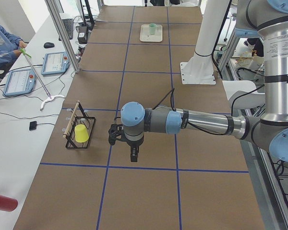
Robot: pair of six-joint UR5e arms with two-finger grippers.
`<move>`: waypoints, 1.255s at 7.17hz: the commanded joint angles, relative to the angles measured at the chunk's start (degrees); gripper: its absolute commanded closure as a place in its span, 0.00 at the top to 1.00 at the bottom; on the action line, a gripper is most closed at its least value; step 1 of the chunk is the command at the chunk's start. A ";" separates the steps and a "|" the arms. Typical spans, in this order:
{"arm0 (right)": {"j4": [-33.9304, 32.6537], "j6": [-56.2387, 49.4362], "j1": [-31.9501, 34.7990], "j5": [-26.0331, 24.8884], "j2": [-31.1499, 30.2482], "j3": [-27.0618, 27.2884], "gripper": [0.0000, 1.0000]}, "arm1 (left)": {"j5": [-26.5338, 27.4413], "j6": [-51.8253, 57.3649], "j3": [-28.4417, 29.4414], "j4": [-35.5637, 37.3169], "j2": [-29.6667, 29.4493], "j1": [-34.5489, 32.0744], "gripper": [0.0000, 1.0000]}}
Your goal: Left arm grabs green cup and hands to right arm on tray
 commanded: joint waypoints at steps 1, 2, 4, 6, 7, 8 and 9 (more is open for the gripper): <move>0.00 0.00 0.00 -0.03 0.10 0.04 1.00 | 0.03 -0.02 -0.17 -0.02 0.07 -0.09 1.00; 0.08 0.00 0.00 -0.12 0.10 0.22 1.00 | 0.03 0.06 -0.17 -0.02 0.07 -0.09 1.00; 0.00 0.00 0.00 -0.12 0.10 -0.04 1.00 | -0.05 -0.20 0.71 0.24 -0.10 0.00 1.00; 0.09 0.00 0.00 -0.12 0.18 -0.05 1.00 | -0.06 -0.29 0.27 0.25 0.07 -0.09 1.00; 0.09 0.00 0.00 -0.12 0.10 -0.05 1.00 | -0.23 -0.29 0.36 0.25 0.07 -0.09 1.00; 0.09 0.00 0.00 -0.12 0.10 -0.05 1.00 | -0.14 -0.20 -0.25 0.16 0.07 -0.09 1.00; 0.09 0.00 0.00 -0.12 0.18 -0.05 1.00 | -0.06 -0.20 -0.25 0.16 -0.01 -0.09 1.00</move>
